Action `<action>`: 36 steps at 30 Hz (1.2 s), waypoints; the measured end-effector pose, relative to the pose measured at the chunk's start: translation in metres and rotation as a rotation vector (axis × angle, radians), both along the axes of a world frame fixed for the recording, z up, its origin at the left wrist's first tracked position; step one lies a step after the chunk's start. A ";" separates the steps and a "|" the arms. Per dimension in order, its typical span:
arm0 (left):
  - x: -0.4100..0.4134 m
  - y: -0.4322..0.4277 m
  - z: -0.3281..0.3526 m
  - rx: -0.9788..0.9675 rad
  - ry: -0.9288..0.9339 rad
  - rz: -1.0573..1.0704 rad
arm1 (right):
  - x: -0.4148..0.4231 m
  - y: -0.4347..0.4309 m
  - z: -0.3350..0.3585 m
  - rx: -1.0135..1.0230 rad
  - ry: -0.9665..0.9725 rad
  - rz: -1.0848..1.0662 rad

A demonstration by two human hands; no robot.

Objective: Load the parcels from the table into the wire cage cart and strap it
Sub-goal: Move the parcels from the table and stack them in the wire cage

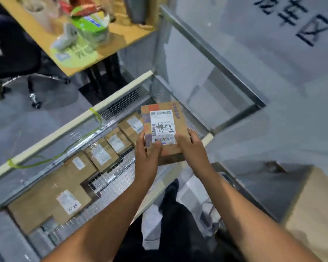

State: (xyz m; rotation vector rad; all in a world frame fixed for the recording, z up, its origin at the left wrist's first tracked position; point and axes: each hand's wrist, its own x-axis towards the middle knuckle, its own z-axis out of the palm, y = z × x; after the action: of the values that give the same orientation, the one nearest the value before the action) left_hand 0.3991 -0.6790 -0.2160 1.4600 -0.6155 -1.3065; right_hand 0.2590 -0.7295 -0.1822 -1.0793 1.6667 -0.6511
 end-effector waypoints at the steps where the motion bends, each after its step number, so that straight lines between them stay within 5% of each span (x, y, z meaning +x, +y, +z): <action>1: 0.002 -0.010 -0.012 0.013 -0.012 0.027 | 0.003 -0.016 -0.012 0.023 0.033 0.054; 15: -0.020 -0.195 -0.290 0.306 0.138 0.132 | -0.011 -0.235 -0.302 0.035 0.214 0.405; 21: -0.027 -0.236 -0.401 0.273 -0.021 0.132 | -0.017 -0.274 -0.405 -0.101 0.484 0.563; 36: -0.020 -0.273 -0.475 0.481 -0.244 0.067 | -0.010 -0.300 -0.490 -0.334 0.861 0.732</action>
State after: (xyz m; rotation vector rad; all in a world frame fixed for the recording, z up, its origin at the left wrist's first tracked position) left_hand 0.3787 -0.9519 -0.6911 2.0364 -0.4158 -1.2873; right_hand 0.2489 -1.0291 -0.6725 -2.2794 1.6592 0.0622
